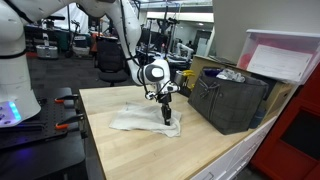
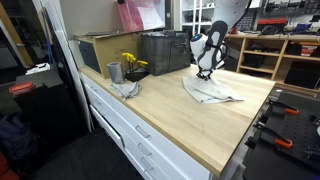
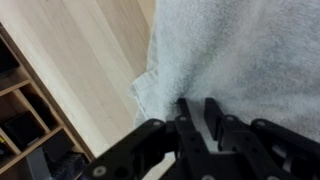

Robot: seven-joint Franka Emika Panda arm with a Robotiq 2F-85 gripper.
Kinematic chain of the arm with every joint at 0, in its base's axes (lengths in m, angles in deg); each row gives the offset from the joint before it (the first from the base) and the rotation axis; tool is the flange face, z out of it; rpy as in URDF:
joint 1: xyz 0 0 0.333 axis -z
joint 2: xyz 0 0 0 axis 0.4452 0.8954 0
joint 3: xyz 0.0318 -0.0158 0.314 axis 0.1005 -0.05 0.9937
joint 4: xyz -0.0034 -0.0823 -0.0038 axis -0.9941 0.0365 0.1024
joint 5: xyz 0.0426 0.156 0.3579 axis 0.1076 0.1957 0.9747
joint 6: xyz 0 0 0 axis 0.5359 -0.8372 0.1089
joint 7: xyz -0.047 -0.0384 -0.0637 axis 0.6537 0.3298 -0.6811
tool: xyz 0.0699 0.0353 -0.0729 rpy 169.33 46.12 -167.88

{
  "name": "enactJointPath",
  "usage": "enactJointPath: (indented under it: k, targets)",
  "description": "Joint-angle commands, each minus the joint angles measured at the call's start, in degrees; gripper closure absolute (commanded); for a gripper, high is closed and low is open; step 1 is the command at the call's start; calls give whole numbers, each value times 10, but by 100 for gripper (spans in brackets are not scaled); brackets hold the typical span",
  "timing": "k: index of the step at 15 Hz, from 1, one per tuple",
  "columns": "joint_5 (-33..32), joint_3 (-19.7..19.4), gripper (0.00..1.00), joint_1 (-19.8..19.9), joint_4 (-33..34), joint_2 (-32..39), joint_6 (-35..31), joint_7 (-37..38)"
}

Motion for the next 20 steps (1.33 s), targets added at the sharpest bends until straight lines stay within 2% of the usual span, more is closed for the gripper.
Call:
enactJointPath:
  k: [1, 7, 10, 13, 20]
  targets:
    - [34, 46, 43, 5, -48, -75, 28, -12]
    - [91, 158, 0, 26, -85, -164, 73, -11]
    - [118, 198, 0, 42, -82, -180, 94, -10]
    - [133, 223, 0, 58, -82, -183, 100, -13]
    - [145, 217, 0, 89, -66, -167, 94, 5]
